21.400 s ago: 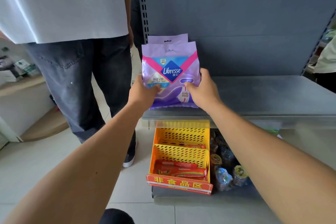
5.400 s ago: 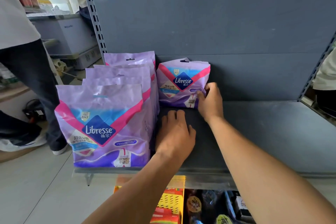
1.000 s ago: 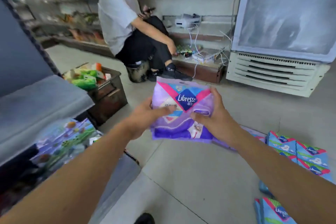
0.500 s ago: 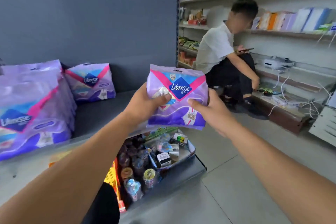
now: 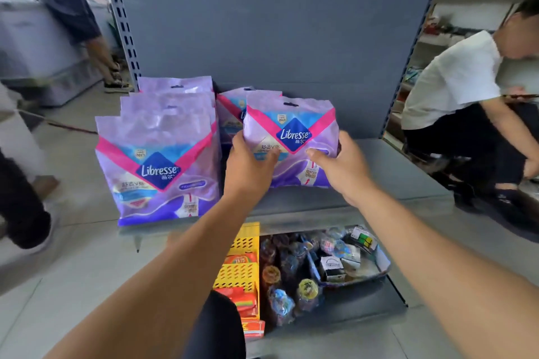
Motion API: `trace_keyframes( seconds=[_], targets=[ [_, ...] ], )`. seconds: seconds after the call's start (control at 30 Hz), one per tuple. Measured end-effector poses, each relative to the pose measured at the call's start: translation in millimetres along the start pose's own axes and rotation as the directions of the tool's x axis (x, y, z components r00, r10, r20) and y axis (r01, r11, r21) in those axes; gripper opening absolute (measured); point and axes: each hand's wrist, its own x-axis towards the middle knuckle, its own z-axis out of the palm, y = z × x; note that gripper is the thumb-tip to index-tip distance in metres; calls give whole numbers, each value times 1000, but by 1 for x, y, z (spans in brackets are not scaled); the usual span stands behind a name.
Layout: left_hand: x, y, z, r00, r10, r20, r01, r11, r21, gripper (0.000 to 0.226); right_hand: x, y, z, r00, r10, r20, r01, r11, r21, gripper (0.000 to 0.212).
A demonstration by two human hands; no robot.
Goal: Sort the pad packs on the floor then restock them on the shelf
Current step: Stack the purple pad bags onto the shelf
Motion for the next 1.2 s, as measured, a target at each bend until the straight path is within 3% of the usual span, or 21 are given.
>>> trace_keyframes(
  seconds=[0.13, 0.23, 0.37, 0.63, 0.83, 1.2],
  targets=[
    [-3, -18, 12, 996, 19, 86, -40, 968, 248, 61, 35, 1, 18, 999, -28, -35, 27, 1000, -16, 32],
    [-4, -35, 14, 983, 112, 148, -173, 840, 515, 47, 58, 2, 39, 999, -41, -21, 41, 999, -15, 32],
    [4, -44, 23, 980, 137, 145, -199, 735, 649, 42, 81, 3, 75, 997, -77, 29, 79, 996, -44, 31],
    [15, -45, 35, 986, 118, 120, -168, 691, 703, 36, 105, 32, 107, 994, -67, 83, 76, 990, -119, 41],
    [21, -50, 33, 988, 89, 123, -150, 706, 692, 36, 110, 22, 112, 990, -140, 1, 140, 987, -76, 36],
    [25, -52, 32, 988, 90, 129, -156, 676, 720, 36, 106, 29, 109, 985, -59, 162, 83, 985, -149, 53]
  ],
)
